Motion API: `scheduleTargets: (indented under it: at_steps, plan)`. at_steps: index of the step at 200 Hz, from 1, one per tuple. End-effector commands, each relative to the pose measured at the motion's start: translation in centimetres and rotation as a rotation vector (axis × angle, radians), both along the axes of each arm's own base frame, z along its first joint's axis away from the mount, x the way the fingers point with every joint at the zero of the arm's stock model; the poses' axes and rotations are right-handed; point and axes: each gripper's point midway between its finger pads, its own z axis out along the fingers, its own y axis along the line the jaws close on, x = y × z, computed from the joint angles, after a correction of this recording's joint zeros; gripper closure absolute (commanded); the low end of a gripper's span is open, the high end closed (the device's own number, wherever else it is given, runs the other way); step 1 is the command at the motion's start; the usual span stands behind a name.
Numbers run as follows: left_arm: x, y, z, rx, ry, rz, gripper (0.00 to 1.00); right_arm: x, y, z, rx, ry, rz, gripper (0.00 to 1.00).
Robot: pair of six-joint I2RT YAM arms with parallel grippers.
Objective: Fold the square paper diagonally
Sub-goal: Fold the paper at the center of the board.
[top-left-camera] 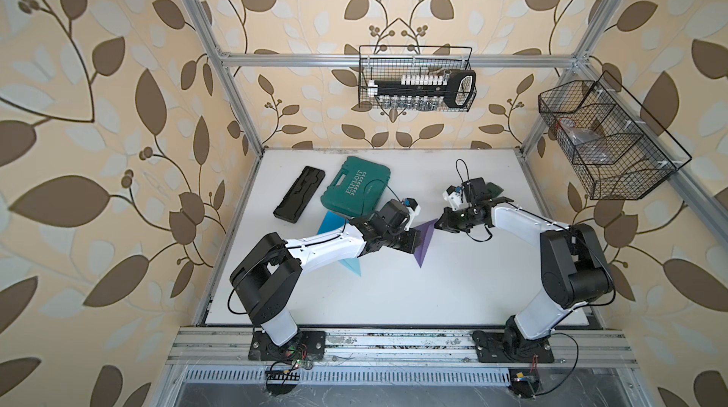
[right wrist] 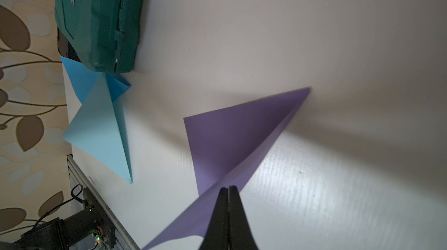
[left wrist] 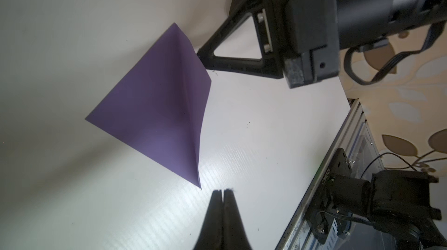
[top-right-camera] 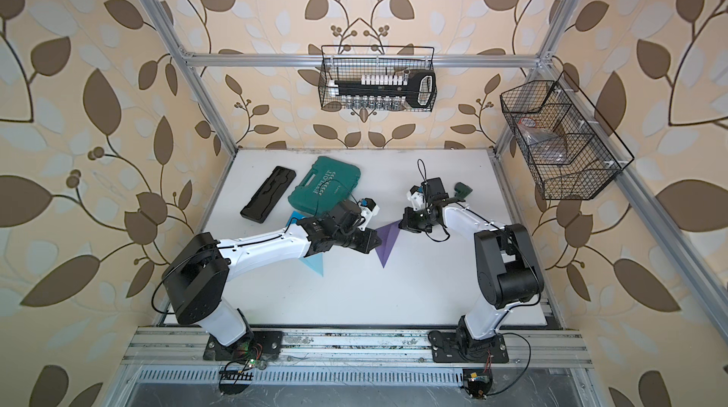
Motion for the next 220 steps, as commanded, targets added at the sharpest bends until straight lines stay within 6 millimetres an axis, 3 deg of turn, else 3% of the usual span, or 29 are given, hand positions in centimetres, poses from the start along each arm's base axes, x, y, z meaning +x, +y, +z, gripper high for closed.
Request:
scheduleTargets:
  at_steps: [1, 46, 128, 168, 220]
  plan:
    - [0.3, -1.6, 2.1, -0.067, -0.011, -0.014, 0.98, 0.1, 1.2, -0.7, 0.007, 0.042, 0.013, 1.0]
    - [0.5, -2.1, 2.6, -0.072, -0.018, -0.014, 0.97, 0.8, 2.1, -3.1, -0.012, 0.087, 0.002, 1.0]
    - [2.0, -5.2, -3.5, -0.03, 0.06, -0.063, 1.0, 0.4, 1.6, -4.9, -0.057, 0.139, -0.018, 1.0]
    - [2.4, -5.4, -6.5, 0.013, 0.081, -0.062, 1.0, 0.1, 1.9, -4.9, -0.039, 0.149, -0.008, 1.0]
    - [2.6, -4.8, -8.4, 0.065, 0.077, -0.049, 1.0, -0.4, 2.0, -4.1, -0.021, 0.138, 0.011, 1.0]
